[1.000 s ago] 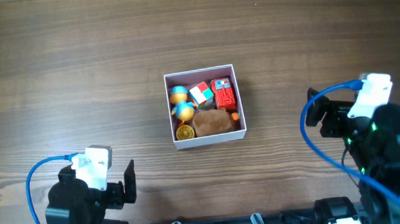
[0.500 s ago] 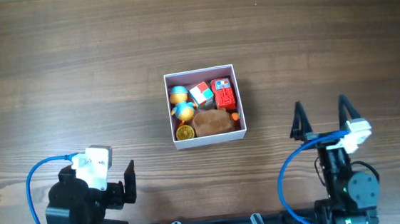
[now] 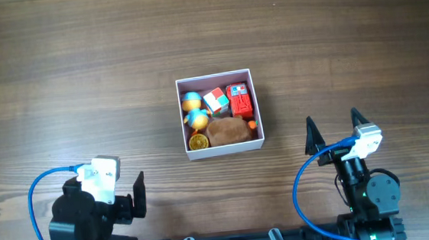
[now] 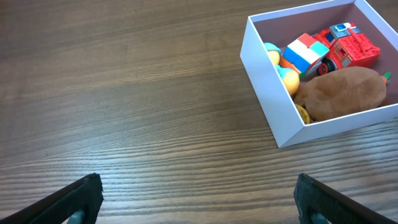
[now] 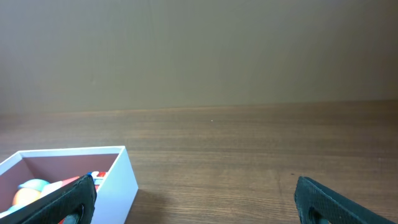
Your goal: Pack container
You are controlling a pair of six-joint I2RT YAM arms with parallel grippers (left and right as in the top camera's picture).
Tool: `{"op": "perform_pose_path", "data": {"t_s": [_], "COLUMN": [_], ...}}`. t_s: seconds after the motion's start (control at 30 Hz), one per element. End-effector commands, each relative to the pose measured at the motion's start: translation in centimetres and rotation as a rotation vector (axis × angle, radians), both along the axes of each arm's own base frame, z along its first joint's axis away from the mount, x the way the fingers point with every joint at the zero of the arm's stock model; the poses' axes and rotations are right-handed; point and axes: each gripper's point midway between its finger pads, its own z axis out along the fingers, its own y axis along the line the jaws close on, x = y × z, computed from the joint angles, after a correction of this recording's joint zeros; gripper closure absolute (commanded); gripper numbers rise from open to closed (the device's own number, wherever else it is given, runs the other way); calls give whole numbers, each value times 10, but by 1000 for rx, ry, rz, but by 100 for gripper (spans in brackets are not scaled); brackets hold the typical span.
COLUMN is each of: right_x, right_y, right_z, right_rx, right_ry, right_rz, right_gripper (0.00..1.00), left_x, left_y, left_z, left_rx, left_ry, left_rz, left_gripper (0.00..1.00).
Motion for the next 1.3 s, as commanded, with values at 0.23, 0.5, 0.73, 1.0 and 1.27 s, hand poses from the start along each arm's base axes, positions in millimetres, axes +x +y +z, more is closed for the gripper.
{"op": "perform_pose_path", "data": {"t_s": [0.23, 0.5, 0.73, 1.0, 1.27], "right_x": [-1, -1, -1, 0, -1], "right_y": [4, 4, 4, 4, 4], "right_z": [0, 0, 0, 0, 0], "right_rx": [11, 11, 11, 11, 10], "right_ry": [0, 0, -1, 0, -1], "right_rz": [21, 21, 21, 20, 21], "right_gripper": [0, 0, 0, 0, 0], "left_x": [-1, 24, 73, 82, 82], "left_y": [2, 1, -8, 23, 16], "left_z": [0, 9, 27, -43, -42], "left_rx": [15, 33, -63, -271, -271], "left_ry": [-7, -324, -790, -581, -580], "left_rz": [0, -39, -73, 204, 168], "left_gripper": [0, 0, 0, 0, 0]}}
